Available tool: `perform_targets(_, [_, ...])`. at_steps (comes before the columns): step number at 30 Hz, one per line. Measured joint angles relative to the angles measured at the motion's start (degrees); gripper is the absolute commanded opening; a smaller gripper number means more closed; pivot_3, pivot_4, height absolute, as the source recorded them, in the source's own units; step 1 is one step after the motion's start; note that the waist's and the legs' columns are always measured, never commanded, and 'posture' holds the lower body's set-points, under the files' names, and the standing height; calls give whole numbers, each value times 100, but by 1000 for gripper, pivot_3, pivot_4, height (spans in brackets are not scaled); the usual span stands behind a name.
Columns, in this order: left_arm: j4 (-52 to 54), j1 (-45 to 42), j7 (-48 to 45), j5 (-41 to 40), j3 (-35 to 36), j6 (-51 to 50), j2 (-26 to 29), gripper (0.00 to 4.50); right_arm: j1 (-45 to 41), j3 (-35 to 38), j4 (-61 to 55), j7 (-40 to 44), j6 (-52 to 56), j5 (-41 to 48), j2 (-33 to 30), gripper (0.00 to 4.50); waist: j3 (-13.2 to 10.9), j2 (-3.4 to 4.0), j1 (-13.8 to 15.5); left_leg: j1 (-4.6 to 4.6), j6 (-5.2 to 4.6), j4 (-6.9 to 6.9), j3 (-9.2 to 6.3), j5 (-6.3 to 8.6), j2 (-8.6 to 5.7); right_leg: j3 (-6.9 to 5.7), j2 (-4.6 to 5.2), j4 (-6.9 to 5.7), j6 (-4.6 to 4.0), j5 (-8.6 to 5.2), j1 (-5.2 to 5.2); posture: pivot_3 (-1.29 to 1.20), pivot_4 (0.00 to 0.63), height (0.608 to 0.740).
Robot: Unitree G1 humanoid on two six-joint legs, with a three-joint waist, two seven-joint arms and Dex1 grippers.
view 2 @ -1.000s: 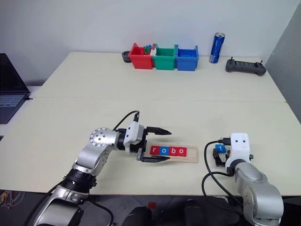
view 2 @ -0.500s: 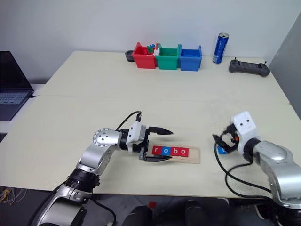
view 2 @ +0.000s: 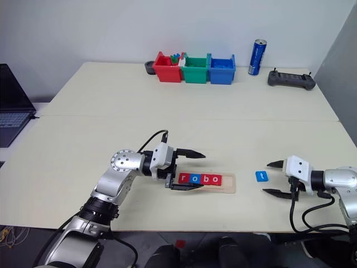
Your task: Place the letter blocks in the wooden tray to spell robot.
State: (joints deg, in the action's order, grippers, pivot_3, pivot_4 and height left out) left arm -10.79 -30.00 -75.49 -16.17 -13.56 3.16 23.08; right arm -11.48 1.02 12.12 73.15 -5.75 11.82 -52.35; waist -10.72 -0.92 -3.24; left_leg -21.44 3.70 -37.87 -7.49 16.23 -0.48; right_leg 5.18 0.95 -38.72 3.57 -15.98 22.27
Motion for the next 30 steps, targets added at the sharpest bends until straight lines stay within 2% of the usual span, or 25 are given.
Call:
perform_targets(14, [358, 158, -24, -44, 13, -191, 192, 4500, -757, -400, 880, 178, 328, -58, 336, 4484, 0, 1, 1, 0, 0, 0, -1, 0, -1, 0, 2, -1, 0, 0, 1, 0, 150, 740])
perform_targets(17, [394, 216, -32, -56, 13, -255, 254, 4500, -769, -404, 891, 193, 335, -54, 339, 3901, 0, 1, 2, 0, 0, -1, -2, 0, -2, 0, 4, -1, 0, 0, 0, 0, 150, 740])
perform_targets(24, [426, 236, -31, -57, 13, -277, 254, 4500, -728, -409, 777, 226, 398, -29, 352, 1464, 0, 1, 3, 0, 0, -1, -2, 0, -1, -1, 4, -2, 0, 0, 1, 0, 150, 740])
perform_targets(30, [426, 236, -34, -58, 13, -277, 255, 4500, -731, -405, 584, 216, 566, 12, 350, 1459, 0, 2, 3, 0, 0, -1, -2, 0, -1, -1, 4, -2, 0, 0, 1, 0, 150, 740])
